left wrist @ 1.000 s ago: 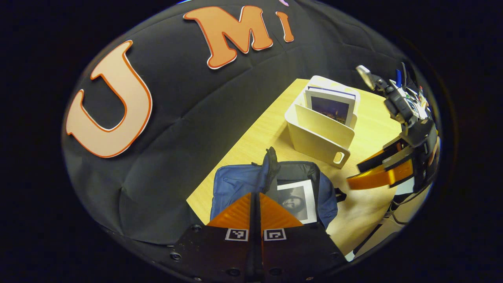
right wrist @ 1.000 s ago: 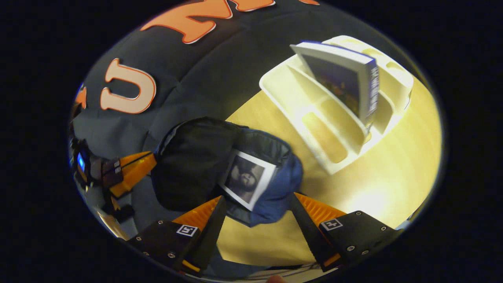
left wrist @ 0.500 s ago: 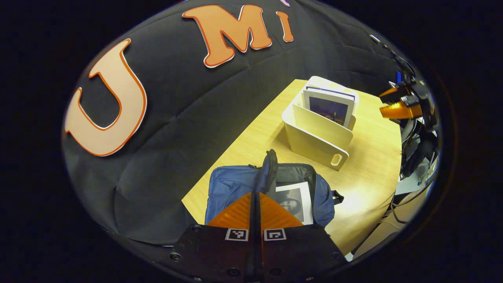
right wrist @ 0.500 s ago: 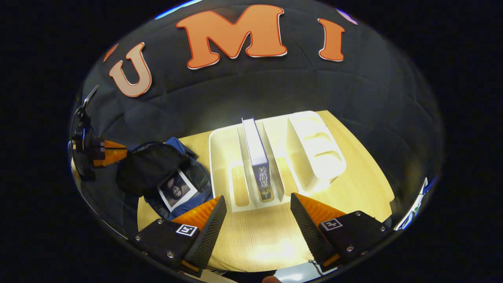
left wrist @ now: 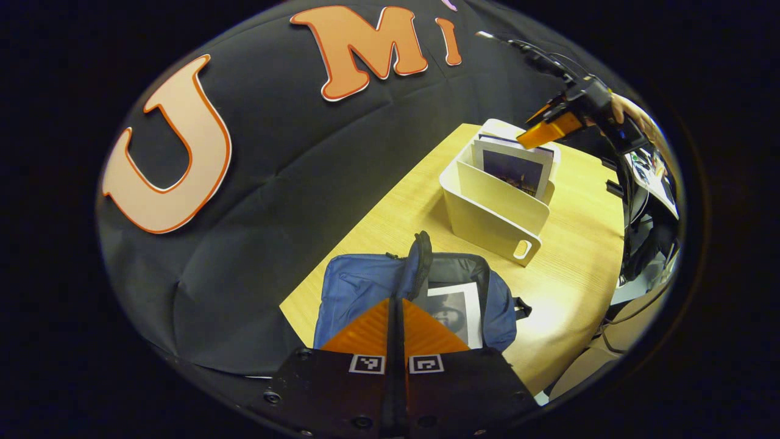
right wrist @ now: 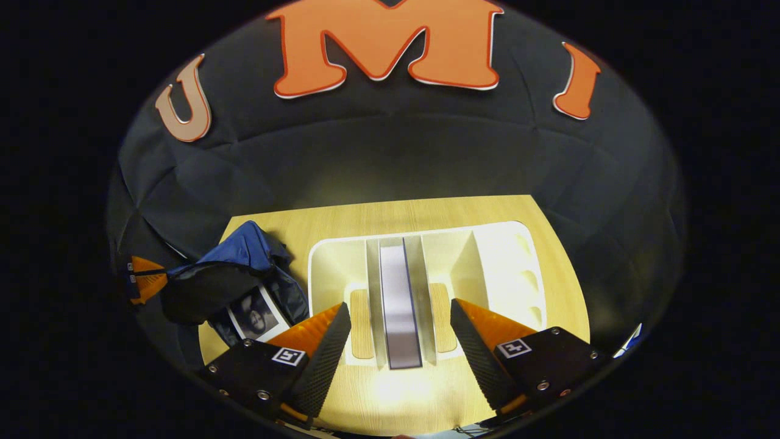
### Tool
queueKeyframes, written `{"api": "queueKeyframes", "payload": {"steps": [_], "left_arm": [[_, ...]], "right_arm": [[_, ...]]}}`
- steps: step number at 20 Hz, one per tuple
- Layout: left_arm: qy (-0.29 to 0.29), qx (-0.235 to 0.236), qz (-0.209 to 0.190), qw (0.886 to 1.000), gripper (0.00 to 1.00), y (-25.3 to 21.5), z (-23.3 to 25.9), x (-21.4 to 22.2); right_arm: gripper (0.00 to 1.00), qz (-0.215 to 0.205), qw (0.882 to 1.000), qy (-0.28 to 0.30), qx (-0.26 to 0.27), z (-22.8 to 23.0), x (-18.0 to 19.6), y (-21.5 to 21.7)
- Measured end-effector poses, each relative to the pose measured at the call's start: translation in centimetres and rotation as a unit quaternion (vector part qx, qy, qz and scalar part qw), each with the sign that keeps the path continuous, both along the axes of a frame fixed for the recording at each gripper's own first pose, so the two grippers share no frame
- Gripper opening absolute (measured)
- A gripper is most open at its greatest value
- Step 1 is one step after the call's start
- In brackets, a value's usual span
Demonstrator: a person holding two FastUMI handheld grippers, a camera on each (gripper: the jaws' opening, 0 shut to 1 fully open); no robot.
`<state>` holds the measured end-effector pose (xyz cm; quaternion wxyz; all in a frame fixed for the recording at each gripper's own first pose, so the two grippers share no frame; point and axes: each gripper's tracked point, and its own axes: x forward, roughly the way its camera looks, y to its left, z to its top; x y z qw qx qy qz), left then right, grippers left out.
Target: Open the schoolbag, grab two books from the bookshelf and put them into the schoolbag.
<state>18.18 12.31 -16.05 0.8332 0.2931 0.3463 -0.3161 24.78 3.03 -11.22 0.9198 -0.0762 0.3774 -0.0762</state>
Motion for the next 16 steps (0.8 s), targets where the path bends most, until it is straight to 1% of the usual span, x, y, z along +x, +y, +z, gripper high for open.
{"api": "queueKeyframes", "payload": {"steps": [3,5,7,8,9,10,11,12,13,14,16], "left_arm": [[0.004,-0.001,0.005,1.0,0.0,0.2,-0.2,-0.3],[0.005,0.001,0.008,1.0,0.0,0.3,-0.2,-0.4],[0.005,0.004,0.01,1.0,0.0,0.4,-0.2,-0.2],[0.006,0.005,0.009,1.0,0.0,0.4,-0.3,-0.2],[0.005,0.006,0.01,1.0,0.0,0.4,-0.3,-0.2],[0.006,0.007,0.011,1.0,0.0,0.4,-0.4,-0.2],[0.007,0.008,0.011,1.0,0.0,0.5,-0.5,-0.1],[0.008,0.009,0.011,1.0,0.01,0.5,-0.6,0.0],[0.009,0.01,0.013,1.0,0.01,0.6,-0.6,0.1],[0.011,0.01,0.012,1.0,0.0,0.6,-0.7,0.1],[0.011,0.011,0.011,1.0,0.0,0.7,-0.7,0.1]], "right_arm": [[0.98,-0.006,0.999,0.035,-0.004,-2.0,2.1,-0.3],[0.98,-0.012,0.998,0.057,-0.003,-3.1,2.3,-0.4],[0.88,-0.021,0.997,0.075,-0.017,-4.1,2.4,-1.0],[0.78,-0.025,0.996,0.083,-0.026,-4.5,2.4,-1.5],[0.59,-0.029,0.995,0.092,-0.026,-4.8,2.2,-1.5],[0.48,-0.038,0.995,0.086,-0.019,-4.8,2.6,-1.4],[0.35,-0.046,0.995,0.086,-0.014,-4.8,2.6,-1.6],[0.33,-0.048,0.995,0.085,-0.01,-4.6,2.5,-1.6],[0.42,-0.049,0.995,0.084,-0.009,-4.5,2.5,-1.7],[0.31,-0.048,0.995,0.082,-0.009,-4.2,2.4,-1.6],[0.29,-0.044,0.997,0.07,-0.011,-3.4,2.3,-1.5]]}}
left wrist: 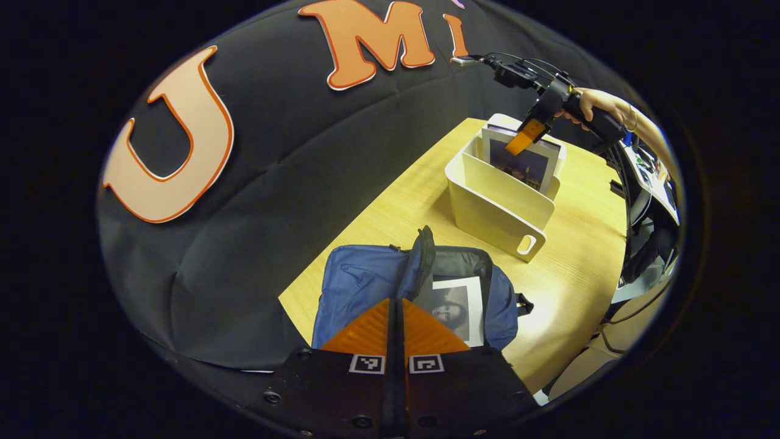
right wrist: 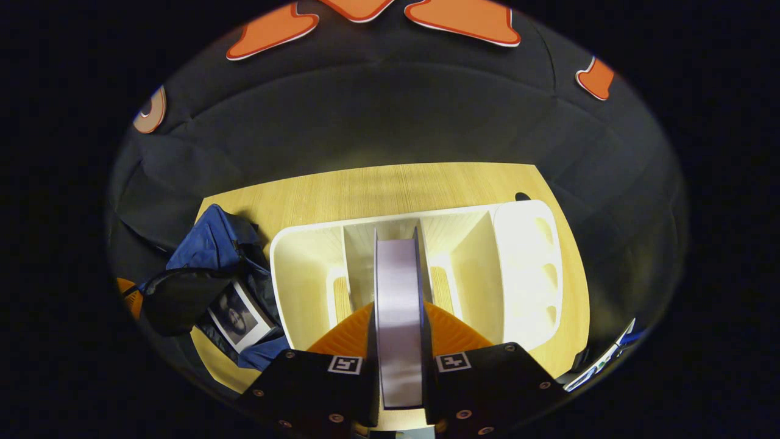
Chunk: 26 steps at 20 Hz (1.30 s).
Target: Open the schoolbag, grab two books from the bookshelf and put them into the schoolbag.
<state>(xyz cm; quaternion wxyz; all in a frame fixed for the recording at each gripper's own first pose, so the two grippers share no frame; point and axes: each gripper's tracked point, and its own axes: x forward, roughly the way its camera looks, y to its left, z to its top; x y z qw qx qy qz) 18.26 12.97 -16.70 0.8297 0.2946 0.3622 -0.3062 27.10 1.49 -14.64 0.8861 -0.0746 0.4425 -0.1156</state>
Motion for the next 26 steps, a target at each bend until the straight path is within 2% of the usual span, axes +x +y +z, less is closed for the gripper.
{"api": "queueKeyframes", "payload": {"steps": [5,9,12,15,17,20,26], "left_arm": [[-0.011,-0.007,0.005,1.0,0.0,0.5,0.6,0.7],[-0.023,-0.011,0.012,1.0,0.0,1.7,1.4,1.3],[-0.023,-0.021,0.017,0.999,0.0,2.2,1.9,1.6],[-0.025,-0.021,0.014,0.999,0.0,2.2,2.0,1.7],[-0.028,-0.017,0.01,0.999,0.0,2.1,2.1,1.7],[-0.033,-0.008,0.004,0.999,0.0,1.9,2.3,1.8],[-0.032,-0.011,-0.003,0.999,0.01,1.5,2.5,1.2]], "right_arm": [[0.29,0.022,0.999,-0.04,-0.007,5.6,-2.4,0.8],[0.29,0.032,0.992,-0.124,0.0,12.8,-5.6,1.6],[0.29,0.031,0.976,-0.208,0.051,18.8,-8.5,2.7],[0.28,0.041,0.954,-0.268,0.127,21.5,-10.5,4.4],[0.28,0.043,0.94,-0.277,0.194,19.9,-10.7,5.9],[0.28,0.034,0.923,-0.249,0.29,14.0,-10.2,9.2],[0.28,-0.01,0.894,-0.182,0.409,0.4,-8.5,15.4]]}}
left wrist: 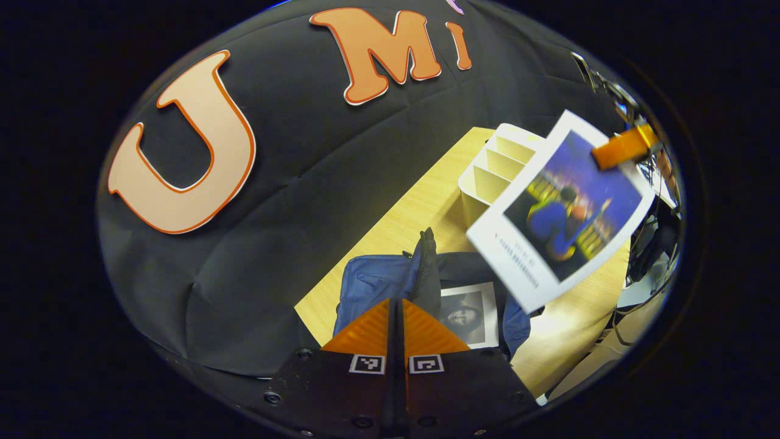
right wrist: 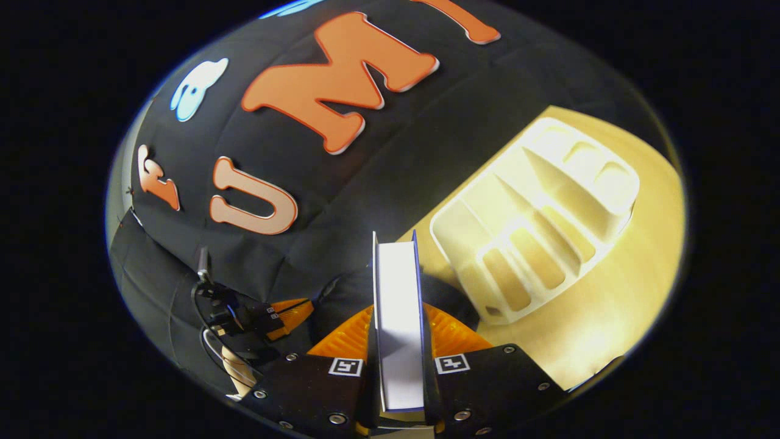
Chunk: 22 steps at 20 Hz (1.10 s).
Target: Open the schoolbag, grab two books from the bookshelf and put them into the schoolbag.
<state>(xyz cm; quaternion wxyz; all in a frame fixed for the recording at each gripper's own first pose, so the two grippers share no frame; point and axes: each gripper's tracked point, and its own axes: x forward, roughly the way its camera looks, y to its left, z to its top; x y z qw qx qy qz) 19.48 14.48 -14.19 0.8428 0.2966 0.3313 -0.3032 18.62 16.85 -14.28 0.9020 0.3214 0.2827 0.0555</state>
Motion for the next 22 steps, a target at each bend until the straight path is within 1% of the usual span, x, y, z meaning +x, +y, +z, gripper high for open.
{"api": "queueKeyframes", "payload": {"steps": [2,3,5,8,10,11,16,20,22], "left_arm": [[0.003,-0.002,0.0,1.0,0.01,0.1,-0.2,-0.2],[0.002,-0.001,0.0,1.0,0.0,0.1,-0.1,-0.4],[0.004,-0.006,-0.001,1.0,0.01,0.0,-0.1,-0.6],[0.008,-0.01,-0.003,1.0,0.0,-0.4,0.0,-1.0],[0.004,-0.007,-0.01,1.0,0.01,-0.6,0.2,-1.2],[0.005,-0.006,-0.014,1.0,0.01,-0.7,0.2,-1.4],[0.006,-0.002,-0.029,1.0,0.01,-1.2,0.0,-1.9],[0.002,0.002,-0.043,0.999,0.01,-1.4,0.1,-2.1],[0.003,-0.001,-0.052,0.999,0.0,-1.9,0.4,-2.4]], "right_arm": [[0.28,-0.009,0.999,0.024,0.031,-3.8,0.9,1.2],[0.28,-0.017,0.999,0.03,0.035,-5.4,1.6,1.8],[0.28,-0.034,0.999,0.023,0.03,-7.5,3.0,2.7],[0.29,-0.06,0.996,-0.005,0.064,-7.8,5.1,4.6],[0.28,-0.068,0.996,-0.007,0.058,-8.9,5.5,5.0],[0.28,-0.072,0.995,-0.008,0.063,-9.2,5.9,5.4],[0.28,-0.12,0.985,-0.017,0.125,-10.6,7.2,7.0],[0.28,-0.113,0.988,-0.013,0.102,-11.9,8.4,9.7],[0.29,-0.111,0.989,-0.007,0.101,-12.6,9.0,10.8]]}}
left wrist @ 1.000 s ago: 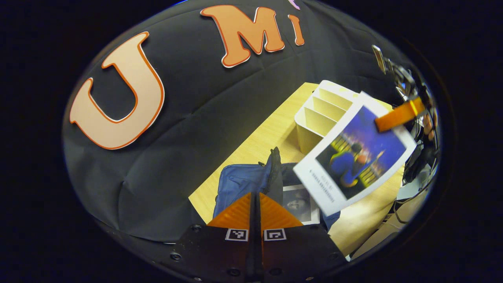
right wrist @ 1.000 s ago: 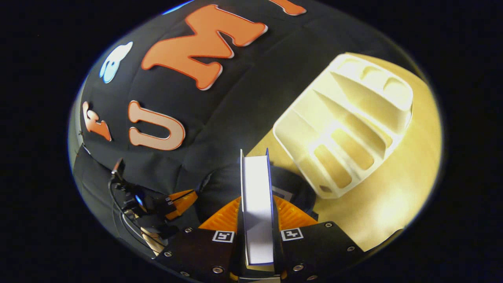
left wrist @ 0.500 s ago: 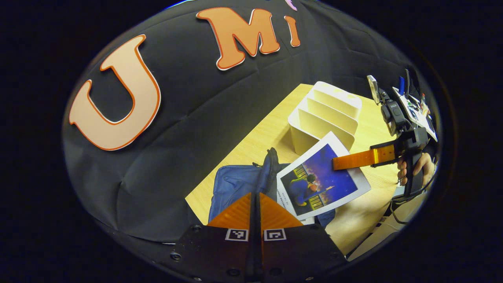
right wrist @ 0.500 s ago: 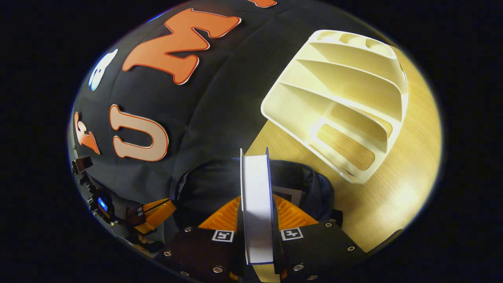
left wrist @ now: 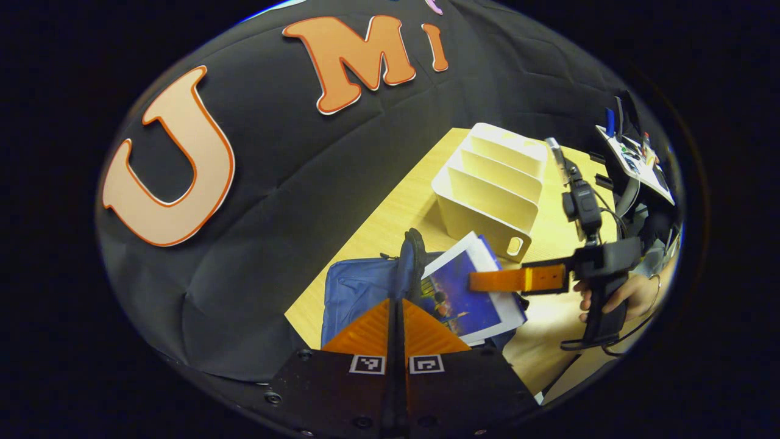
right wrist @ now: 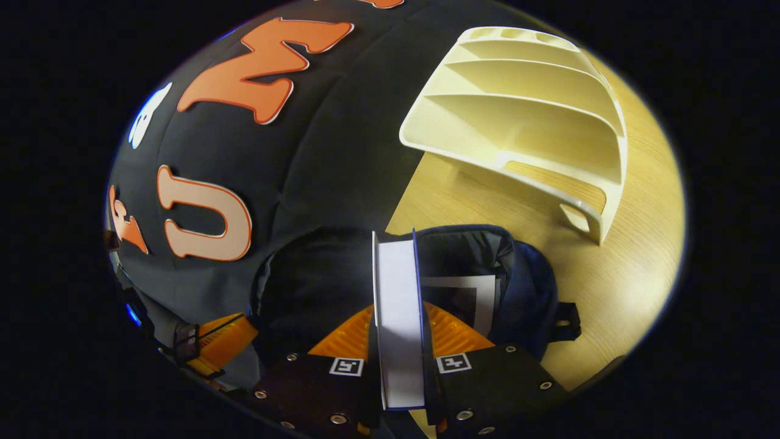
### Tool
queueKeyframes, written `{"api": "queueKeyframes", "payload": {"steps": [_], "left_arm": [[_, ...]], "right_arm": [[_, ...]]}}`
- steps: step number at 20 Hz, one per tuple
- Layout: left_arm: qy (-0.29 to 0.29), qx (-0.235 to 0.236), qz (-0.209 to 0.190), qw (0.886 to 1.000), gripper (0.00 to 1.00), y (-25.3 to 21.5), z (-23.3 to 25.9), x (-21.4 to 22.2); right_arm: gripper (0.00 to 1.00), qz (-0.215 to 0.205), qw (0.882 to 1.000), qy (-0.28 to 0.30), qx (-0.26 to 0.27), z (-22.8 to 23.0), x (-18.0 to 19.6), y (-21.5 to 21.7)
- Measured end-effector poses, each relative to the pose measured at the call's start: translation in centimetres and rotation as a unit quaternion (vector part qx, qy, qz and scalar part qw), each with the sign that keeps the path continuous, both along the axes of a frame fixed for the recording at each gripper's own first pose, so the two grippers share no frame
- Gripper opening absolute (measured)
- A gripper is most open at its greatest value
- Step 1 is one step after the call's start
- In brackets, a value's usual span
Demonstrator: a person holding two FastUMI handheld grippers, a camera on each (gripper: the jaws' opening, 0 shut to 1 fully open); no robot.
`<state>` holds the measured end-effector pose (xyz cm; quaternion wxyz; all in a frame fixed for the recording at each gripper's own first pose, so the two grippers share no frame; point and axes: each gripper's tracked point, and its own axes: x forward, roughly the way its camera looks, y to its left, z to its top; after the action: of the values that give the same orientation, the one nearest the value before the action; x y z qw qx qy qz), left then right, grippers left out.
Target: Open the schoolbag, grab two books from the bookshelf and put them into the schoolbag.
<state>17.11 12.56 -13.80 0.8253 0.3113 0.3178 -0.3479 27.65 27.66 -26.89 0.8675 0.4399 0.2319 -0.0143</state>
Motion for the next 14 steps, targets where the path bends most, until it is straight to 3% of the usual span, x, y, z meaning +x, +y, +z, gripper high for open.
{"api": "queueKeyframes", "payload": {"steps": [5,9,11,12,13,14], "left_arm": [[0.018,-0.023,0.007,1.0,0.0,-0.4,-0.5,0.0],[0.016,-0.015,0.013,1.0,0.0,0.2,-0.5,0.6],[0.019,-0.017,0.018,1.0,0.0,0.5,-0.6,0.7],[0.022,-0.017,0.02,0.999,0.0,0.6,-0.6,0.6],[0.024,-0.016,0.02,0.999,0.01,0.7,-0.9,0.6],[0.025,-0.016,0.019,0.999,0.01,0.6,-1.0,0.6]], "right_arm": [[0.3,-0.001,1.0,-0.001,-0.007,-0.3,2.4,1.8],[0.35,0.015,0.999,0.046,-0.025,-2.2,2.5,2.7],[0.41,0.016,0.993,0.096,-0.062,-4.0,1.9,2.0],[0.49,0.013,0.99,0.118,-0.074,-4.5,1.4,1.6],[0.73,0.016,0.989,0.126,-0.076,-4.7,1.5,1.9],[0.78,0.023,0.988,0.133,-0.078,-4.8,1.5,2.3]]}}
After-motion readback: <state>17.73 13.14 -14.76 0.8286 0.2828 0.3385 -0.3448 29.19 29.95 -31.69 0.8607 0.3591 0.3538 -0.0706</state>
